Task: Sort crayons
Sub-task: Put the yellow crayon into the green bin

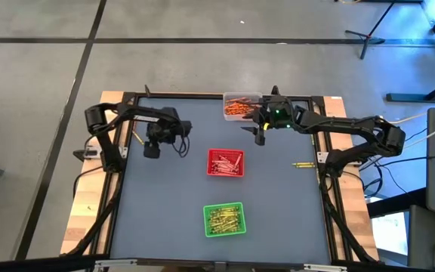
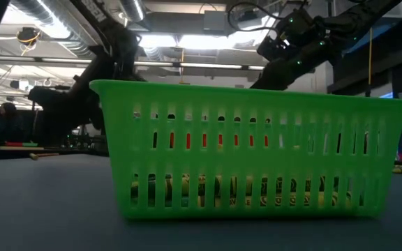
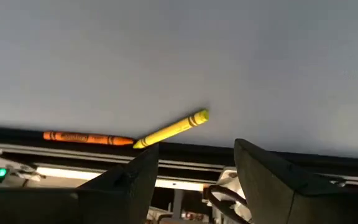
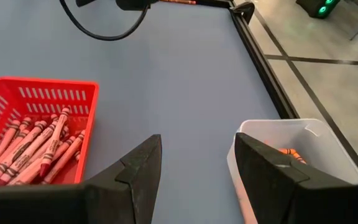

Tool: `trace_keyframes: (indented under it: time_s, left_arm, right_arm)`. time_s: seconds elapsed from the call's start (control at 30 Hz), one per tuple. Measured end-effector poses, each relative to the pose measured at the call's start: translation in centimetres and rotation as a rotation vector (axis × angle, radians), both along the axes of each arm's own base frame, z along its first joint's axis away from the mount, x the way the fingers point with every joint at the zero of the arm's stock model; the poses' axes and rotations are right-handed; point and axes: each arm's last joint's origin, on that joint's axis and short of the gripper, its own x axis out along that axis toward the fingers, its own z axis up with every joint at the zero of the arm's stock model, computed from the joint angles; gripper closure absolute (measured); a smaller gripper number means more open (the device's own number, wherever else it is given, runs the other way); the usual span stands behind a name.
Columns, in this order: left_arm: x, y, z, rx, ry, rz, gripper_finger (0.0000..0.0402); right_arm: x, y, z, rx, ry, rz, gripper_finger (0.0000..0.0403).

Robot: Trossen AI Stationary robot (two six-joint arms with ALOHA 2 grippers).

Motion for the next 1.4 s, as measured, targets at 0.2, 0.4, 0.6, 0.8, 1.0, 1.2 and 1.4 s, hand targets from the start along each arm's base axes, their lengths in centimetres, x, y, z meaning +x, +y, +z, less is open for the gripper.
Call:
trace_keyframes:
  time_s: [0.2,0.4,0.6,0.8,1.0,1.2,1.4]
  left_arm:
    - [-1.2,0.1,-1.3,-0.066,0.071,-0.020,0.0205]
    - [-2.3,0.2,-2.9,-0.069,0.052,-0.028,0.0205]
    - [-3.0,0.5,-3.6,-0.057,0.075,-0.083,0.0205]
    - [-3.0,1.2,-4.1,-0.117,0.001,-0.097,0.0208]
    - [-3.6,1.5,-4.3,-0.154,-0.003,-0.083,0.0247]
    - [-3.8,1.6,-4.3,-0.163,-0.003,-0.073,0.0313]
    - [-3.7,1.6,-4.3,-0.156,-0.018,-0.053,0.0372]
  right_arm:
    - [-0.1,0.0,-0.2,0.004,0.017,0.002,0.0203]
    - [-0.1,0.0,-0.2,0.004,0.019,0.002,0.0203]
    - [0.0,0.0,0.0,-0.002,0.006,0.002,0.0203]
    - [0.1,0.0,0.1,-0.011,-0.012,0.002,0.0203]
    - [0.0,0.0,0.1,-0.010,-0.009,0.002,0.0203]
    - [0.0,0.0,0.1,-0.010,-0.009,0.002,0.0203]
    - [0.0,0.0,0.1,-0.010,-0.009,0.002,0.0203]
